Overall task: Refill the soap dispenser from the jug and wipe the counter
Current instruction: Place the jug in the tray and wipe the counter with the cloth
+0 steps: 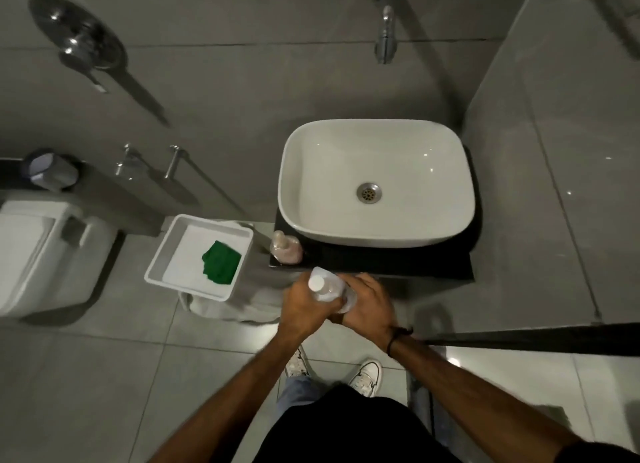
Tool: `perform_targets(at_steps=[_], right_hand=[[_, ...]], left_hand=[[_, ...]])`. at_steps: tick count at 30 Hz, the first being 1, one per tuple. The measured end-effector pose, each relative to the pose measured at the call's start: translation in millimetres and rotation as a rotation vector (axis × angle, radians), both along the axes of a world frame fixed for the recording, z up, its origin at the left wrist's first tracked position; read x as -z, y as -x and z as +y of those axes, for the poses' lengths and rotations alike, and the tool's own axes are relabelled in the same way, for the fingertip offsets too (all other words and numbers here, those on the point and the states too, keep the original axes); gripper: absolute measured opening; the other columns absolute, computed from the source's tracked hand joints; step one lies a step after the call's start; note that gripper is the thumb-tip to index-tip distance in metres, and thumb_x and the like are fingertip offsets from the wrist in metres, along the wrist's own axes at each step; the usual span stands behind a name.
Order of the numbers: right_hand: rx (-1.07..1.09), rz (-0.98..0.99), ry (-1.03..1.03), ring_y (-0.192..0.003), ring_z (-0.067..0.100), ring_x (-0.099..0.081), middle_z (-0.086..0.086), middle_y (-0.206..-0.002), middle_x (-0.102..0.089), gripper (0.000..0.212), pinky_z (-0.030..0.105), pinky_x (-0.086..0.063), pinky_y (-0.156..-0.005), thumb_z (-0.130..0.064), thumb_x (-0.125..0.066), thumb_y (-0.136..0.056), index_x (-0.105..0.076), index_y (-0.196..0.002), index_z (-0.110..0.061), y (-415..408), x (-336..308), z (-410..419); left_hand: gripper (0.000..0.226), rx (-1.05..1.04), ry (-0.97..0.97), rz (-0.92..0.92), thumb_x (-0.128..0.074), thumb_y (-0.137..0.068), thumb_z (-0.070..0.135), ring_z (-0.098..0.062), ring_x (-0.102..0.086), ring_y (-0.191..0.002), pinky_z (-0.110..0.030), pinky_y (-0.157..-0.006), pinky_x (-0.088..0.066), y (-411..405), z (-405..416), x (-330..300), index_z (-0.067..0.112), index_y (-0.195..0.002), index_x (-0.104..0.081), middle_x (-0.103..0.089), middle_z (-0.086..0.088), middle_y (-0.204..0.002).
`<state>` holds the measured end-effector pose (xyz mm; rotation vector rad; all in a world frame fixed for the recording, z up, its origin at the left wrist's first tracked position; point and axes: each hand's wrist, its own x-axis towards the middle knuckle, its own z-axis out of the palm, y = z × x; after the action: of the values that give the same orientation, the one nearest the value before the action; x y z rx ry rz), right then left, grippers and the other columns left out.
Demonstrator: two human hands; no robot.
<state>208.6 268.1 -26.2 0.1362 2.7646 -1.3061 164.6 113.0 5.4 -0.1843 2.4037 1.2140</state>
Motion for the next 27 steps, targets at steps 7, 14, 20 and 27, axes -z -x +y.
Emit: perform_targets(at_steps=[7, 14, 20, 27], right_hand=[[-0.239, -0.246, -0.266, -0.151, 0.026, -0.027, 0.009, -0.164, -0.03, 0.112, 0.037, -0.028, -0.121, -0.051, -0.083, -0.073, -0.019, -0.16, -0.018, 48.3, 16.1, -42.9], [-0.299, -0.38, -0.589, -0.156, 0.033, 0.008, 0.02, -0.167, 0.009, 0.13, 0.049, 0.0, -0.127, -0.075, -0.063, -0.076, 0.006, -0.158, -0.002, 92.2, 51.8, -76.3], [-0.227, -0.39, -0.73, -0.153, 0.04, 0.017, 0.026, -0.164, 0.019, 0.14, 0.055, 0.001, -0.125, -0.074, -0.065, -0.066, 0.01, -0.156, 0.002, 88.1, 83.2, -93.4], [-0.163, -0.438, -0.819, -0.153, 0.039, 0.016, 0.026, -0.164, 0.018, 0.14, 0.056, 0.0, -0.126, -0.067, -0.072, -0.067, 0.017, -0.152, 0.0, 89.1, 107.6, -98.8]], left_hand=[[0.061, -0.227, 0.186, 0.088, -0.096, -0.056, 0.041, -0.009, -0.069, -0.071, -0.01, -0.055, -0.057, 24.2, -81.2, 9.3, 0.014, -0.106, -0.074, -0.074, 0.003, -0.09], [0.07, -0.436, 0.324, 0.122, -0.095, -0.064, 0.037, -0.028, -0.068, -0.094, -0.031, -0.081, -0.053, 83.0, -191.8, 20.5, 0.004, -0.118, -0.067, -0.075, -0.015, -0.11], [0.069, -0.493, 0.359, 0.1, -0.093, -0.069, 0.029, -0.039, -0.067, -0.112, -0.043, -0.097, -0.055, 174.5, -276.5, 46.5, -0.001, -0.124, -0.063, -0.07, -0.021, -0.12], [0.063, -0.4, 0.377, 0.005, -0.088, -0.073, 0.034, -0.036, -0.068, -0.11, -0.036, -0.092, -0.054, 255.3, -336.2, 112.0, 0.005, -0.122, -0.06, -0.068, -0.013, -0.112]])
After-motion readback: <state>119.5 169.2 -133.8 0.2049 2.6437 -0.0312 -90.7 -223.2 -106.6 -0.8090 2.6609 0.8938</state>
